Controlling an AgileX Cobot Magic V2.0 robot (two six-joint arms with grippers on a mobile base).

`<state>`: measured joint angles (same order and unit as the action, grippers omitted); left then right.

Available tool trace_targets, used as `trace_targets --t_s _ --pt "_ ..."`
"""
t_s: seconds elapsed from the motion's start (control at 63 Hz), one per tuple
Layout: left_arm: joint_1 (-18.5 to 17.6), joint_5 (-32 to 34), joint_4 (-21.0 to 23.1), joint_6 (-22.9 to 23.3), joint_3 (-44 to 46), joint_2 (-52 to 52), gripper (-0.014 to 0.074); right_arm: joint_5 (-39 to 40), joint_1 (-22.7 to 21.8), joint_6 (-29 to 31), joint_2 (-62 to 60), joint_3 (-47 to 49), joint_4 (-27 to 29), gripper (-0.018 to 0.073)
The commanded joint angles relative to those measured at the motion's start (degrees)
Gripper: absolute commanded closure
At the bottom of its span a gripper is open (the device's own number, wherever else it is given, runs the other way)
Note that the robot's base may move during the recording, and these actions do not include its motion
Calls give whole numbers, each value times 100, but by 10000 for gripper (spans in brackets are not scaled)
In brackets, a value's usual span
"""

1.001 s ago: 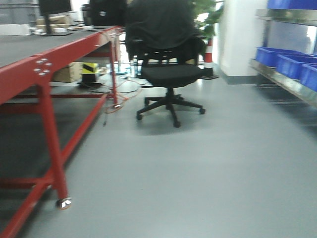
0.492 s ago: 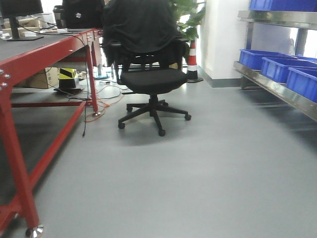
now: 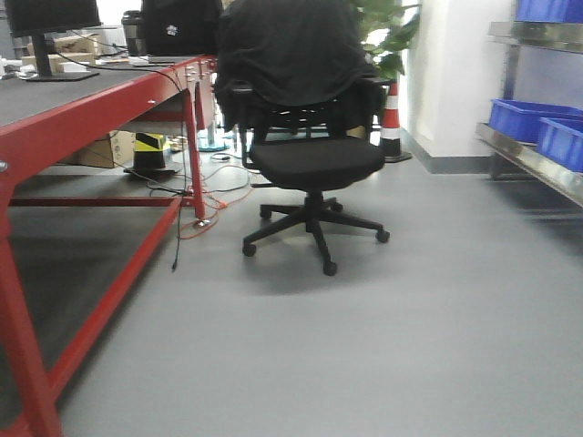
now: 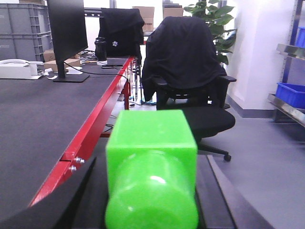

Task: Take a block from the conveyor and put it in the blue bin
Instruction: 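Drive the base along the red table carrying both blocks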

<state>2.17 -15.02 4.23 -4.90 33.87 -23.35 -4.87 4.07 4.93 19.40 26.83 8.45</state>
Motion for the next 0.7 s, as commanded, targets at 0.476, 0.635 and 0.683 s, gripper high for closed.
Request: trace_targets --t_s 0.476,0.635,0.683 --pt "-14 68 7 23 4 12 708 157 -1 47 -17 -5 -32 715" --pt "-14 68 7 23 4 12 708 157 -1 47 -17 -5 -32 715" --pt "-14 68 7 23 4 12 708 157 -1 47 -17 -5 -32 715"
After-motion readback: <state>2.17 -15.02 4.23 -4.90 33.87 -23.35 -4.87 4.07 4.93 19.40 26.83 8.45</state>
